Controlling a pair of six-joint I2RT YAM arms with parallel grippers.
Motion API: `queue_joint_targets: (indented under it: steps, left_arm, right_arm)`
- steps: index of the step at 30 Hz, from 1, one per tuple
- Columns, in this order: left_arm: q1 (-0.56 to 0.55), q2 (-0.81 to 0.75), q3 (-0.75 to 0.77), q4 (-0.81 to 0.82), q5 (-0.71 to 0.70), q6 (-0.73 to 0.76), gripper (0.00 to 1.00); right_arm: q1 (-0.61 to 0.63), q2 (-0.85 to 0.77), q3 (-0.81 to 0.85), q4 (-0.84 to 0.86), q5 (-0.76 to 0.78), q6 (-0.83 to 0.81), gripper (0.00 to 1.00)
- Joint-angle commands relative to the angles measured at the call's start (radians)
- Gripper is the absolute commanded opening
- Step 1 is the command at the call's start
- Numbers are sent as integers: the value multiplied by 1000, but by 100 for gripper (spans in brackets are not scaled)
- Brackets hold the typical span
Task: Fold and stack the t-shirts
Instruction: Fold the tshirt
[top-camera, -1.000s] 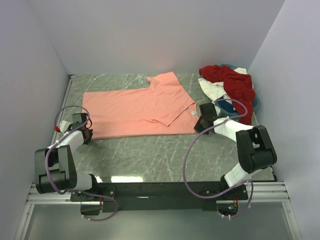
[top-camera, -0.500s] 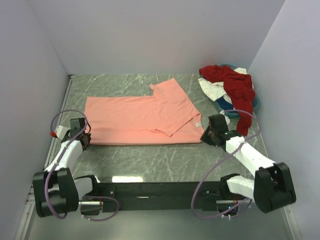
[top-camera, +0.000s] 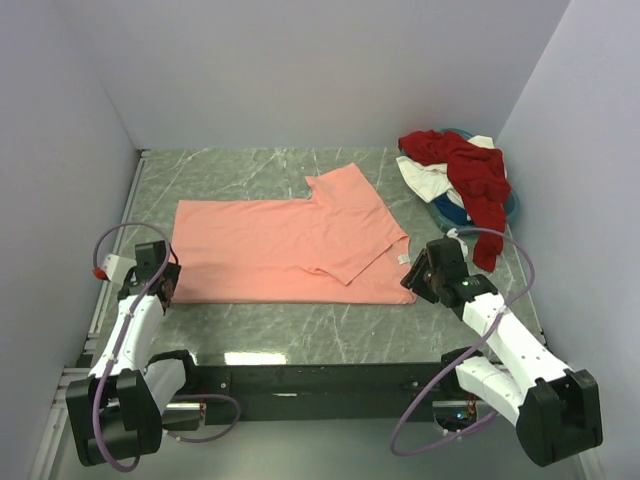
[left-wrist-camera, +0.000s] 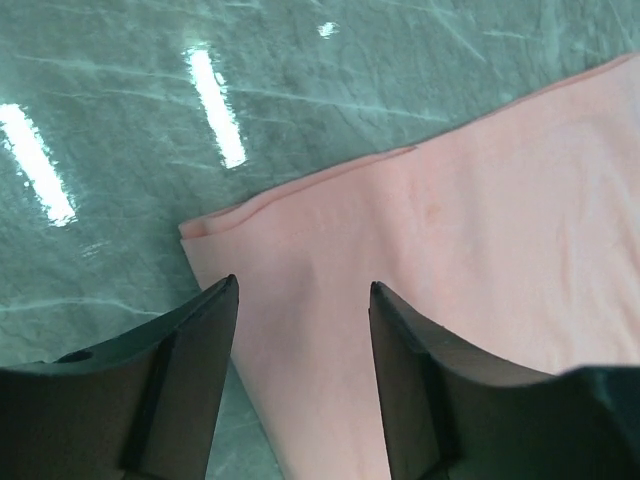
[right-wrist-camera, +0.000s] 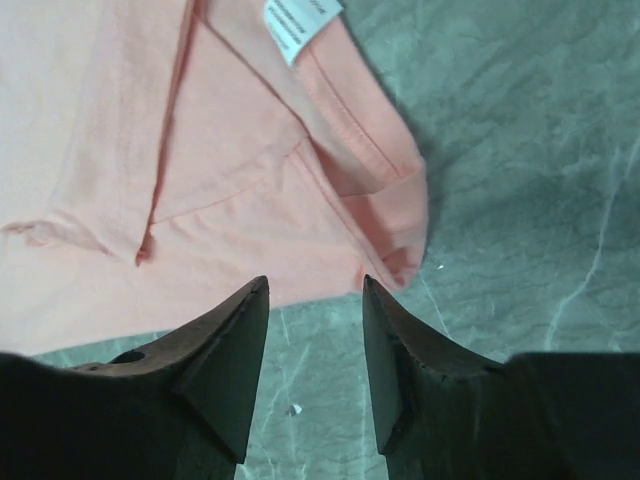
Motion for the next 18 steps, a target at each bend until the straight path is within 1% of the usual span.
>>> queue_joint_targets:
  steps: [1,4,5,6,7,9,10,12,13,15,16,18]
  left_arm:
    - [3,-18,52,68,53,76,61]
    - [1,-9,65,126,138,124,60]
    - [-3,-4,68,161,159,132,60]
    - [-8,14,75,174,190,143,60]
    - [-31,29,80,180,196,144,60]
    - [-60,71,103,189,196,144,60]
    - [-94,85,111,192,195,147,60]
    - [-125,124,137,185,184,150,60]
    - [-155,134,144,183,170,150,60]
    - [-169,155,158,183,161,150,60]
    - [-198,161,160,188,159,150,60]
    - [-207,178,163,191,158,152,59]
  right_arm:
    - [47,23,88,60,13,-39,50]
    - [161,109,170,89,86,-28,50]
    - [184,141,184,112,83,-16,50]
    - [222,210,213,151,75,-11,50]
    - [239,249,230,165,69,-3,50]
    - [305,360,284,198,77,14,49]
    - [325,393,301,202,83,18,48]
    - [356,466,328,224,92,40,48]
    - [377,487,330,236,89,49,48]
    - [391,526,332,262,78,72,48]
    - [402,536,332,268,81,80,48]
    - [407,559,319,285,78,95,48]
